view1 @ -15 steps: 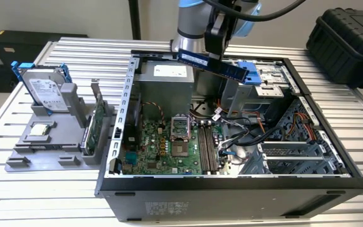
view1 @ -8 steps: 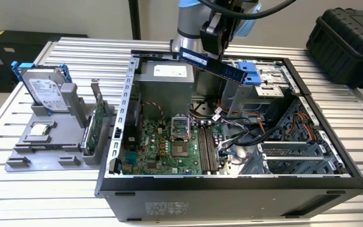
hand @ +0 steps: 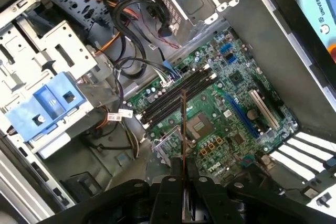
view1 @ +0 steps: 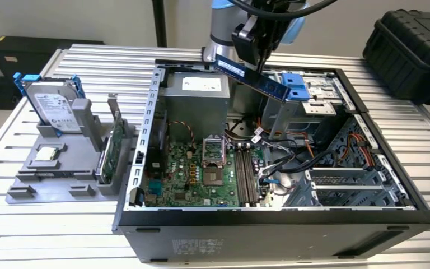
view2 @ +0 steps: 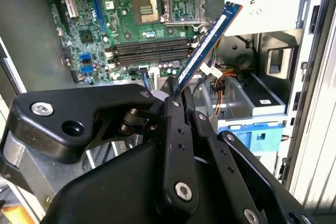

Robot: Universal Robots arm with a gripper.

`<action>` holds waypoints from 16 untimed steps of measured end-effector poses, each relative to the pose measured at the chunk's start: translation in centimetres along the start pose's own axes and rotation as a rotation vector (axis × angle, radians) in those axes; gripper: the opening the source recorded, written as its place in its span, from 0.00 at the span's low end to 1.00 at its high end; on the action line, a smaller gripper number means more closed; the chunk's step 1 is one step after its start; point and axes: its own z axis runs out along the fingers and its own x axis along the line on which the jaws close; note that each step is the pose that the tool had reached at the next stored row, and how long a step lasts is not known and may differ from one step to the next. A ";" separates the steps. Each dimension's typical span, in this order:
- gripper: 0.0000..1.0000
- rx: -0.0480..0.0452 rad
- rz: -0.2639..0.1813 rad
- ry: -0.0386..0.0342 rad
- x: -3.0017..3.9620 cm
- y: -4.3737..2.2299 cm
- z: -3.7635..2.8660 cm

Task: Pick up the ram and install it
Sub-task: 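Insert the ram into the slot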

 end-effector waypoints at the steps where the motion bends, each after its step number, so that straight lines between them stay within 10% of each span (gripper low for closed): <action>1: 0.00 0.0008 0.014 0.0000 0.00 0.00 0.01; 16: 0.00 0.0112 0.209 0.0004 0.01 0.00 0.13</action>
